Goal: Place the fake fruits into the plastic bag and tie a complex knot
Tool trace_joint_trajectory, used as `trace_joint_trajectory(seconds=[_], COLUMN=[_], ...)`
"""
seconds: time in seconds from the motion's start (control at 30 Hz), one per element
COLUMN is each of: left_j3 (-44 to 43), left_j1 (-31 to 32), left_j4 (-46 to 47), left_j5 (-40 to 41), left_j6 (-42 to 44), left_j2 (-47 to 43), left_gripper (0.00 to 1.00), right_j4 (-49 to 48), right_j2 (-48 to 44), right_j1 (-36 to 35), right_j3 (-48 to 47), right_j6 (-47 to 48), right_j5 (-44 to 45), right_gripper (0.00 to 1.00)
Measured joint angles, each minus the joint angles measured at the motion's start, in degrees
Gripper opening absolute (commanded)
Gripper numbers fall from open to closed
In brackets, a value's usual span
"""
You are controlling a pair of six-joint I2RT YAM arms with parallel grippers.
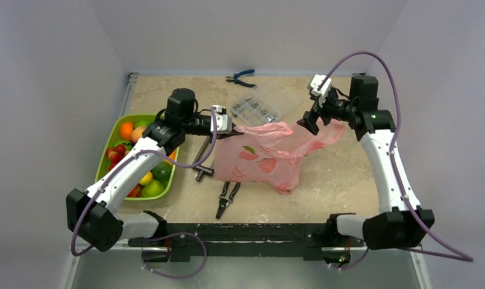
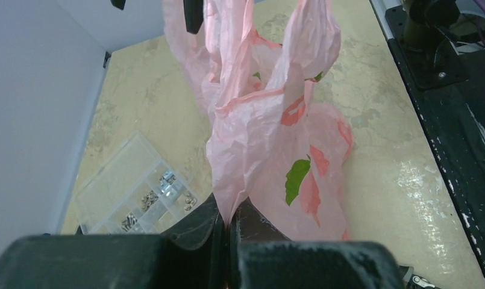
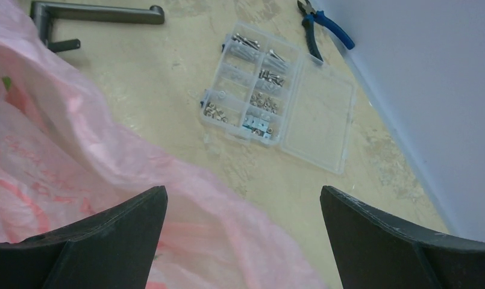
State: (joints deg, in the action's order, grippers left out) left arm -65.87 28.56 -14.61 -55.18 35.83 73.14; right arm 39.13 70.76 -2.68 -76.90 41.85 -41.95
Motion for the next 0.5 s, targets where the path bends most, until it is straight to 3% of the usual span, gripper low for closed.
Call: trace_joint_trajectory(seconds=[0.23,0.5], left_j3=[0.0,0.0], left_j1=[0.0,0.4], left_j4=[0.2,4.0], left_j5=[-0.5,-1.2], left_j6=[0.7,-0.9], left_j2=[-1.1,-1.7], left_gripper=[0.00,0.00], right_j4=[6.7,13.2], right_j2=[4.5,1.0], right_j1=[0.3,-2.8], right_j3=[-5.2,-5.1], right_j6=[9.3,14.6], right_j5=[-1.3,-8.5], right_gripper=[0.99,0.99])
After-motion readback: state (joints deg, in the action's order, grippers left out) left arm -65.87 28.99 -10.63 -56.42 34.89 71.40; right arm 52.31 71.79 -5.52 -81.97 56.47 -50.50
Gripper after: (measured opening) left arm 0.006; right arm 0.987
